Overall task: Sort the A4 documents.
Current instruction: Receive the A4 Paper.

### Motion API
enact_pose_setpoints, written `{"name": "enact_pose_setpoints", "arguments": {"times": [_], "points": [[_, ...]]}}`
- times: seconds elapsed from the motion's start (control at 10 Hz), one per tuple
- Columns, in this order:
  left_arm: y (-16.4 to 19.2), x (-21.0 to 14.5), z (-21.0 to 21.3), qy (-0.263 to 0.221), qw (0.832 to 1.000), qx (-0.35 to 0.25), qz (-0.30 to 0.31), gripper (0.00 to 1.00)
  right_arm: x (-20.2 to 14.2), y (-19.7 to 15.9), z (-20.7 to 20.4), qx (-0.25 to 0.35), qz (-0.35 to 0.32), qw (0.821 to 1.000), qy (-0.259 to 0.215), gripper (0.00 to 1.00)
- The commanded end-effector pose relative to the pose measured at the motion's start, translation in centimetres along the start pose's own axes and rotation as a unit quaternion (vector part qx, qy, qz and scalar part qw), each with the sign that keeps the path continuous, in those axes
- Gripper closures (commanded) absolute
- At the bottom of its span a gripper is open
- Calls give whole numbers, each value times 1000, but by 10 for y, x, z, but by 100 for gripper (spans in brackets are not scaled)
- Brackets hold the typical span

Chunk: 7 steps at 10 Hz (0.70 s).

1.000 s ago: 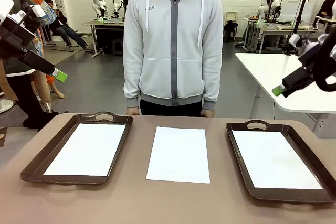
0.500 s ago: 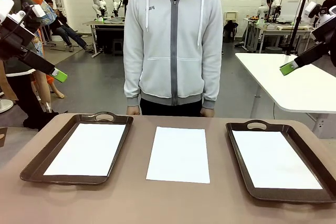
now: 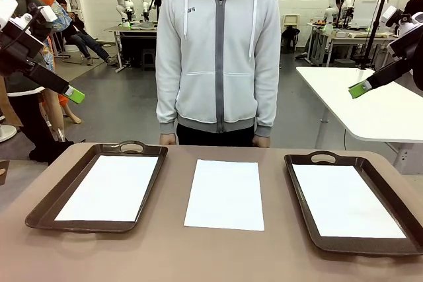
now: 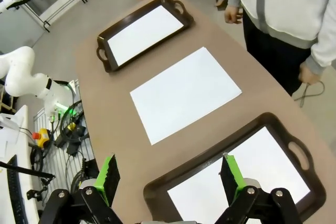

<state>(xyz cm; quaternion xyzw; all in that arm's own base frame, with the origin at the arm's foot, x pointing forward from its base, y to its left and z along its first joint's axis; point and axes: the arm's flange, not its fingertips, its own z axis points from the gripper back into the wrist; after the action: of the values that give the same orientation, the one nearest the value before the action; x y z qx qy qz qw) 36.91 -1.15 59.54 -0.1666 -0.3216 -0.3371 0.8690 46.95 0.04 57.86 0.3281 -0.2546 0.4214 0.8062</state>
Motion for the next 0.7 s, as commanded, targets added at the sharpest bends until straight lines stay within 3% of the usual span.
{"name": "enact_pose_setpoints", "arguments": {"times": [0.0, 0.6], "points": [[1, 0, -1, -4, 1000, 0, 3, 0, -8, 1, -1, 7, 3, 1000, -22, 0], [1, 0, -1, -4, 1000, 0, 3, 0, -1, -1, 1, 0, -1, 1000, -1, 0]]}}
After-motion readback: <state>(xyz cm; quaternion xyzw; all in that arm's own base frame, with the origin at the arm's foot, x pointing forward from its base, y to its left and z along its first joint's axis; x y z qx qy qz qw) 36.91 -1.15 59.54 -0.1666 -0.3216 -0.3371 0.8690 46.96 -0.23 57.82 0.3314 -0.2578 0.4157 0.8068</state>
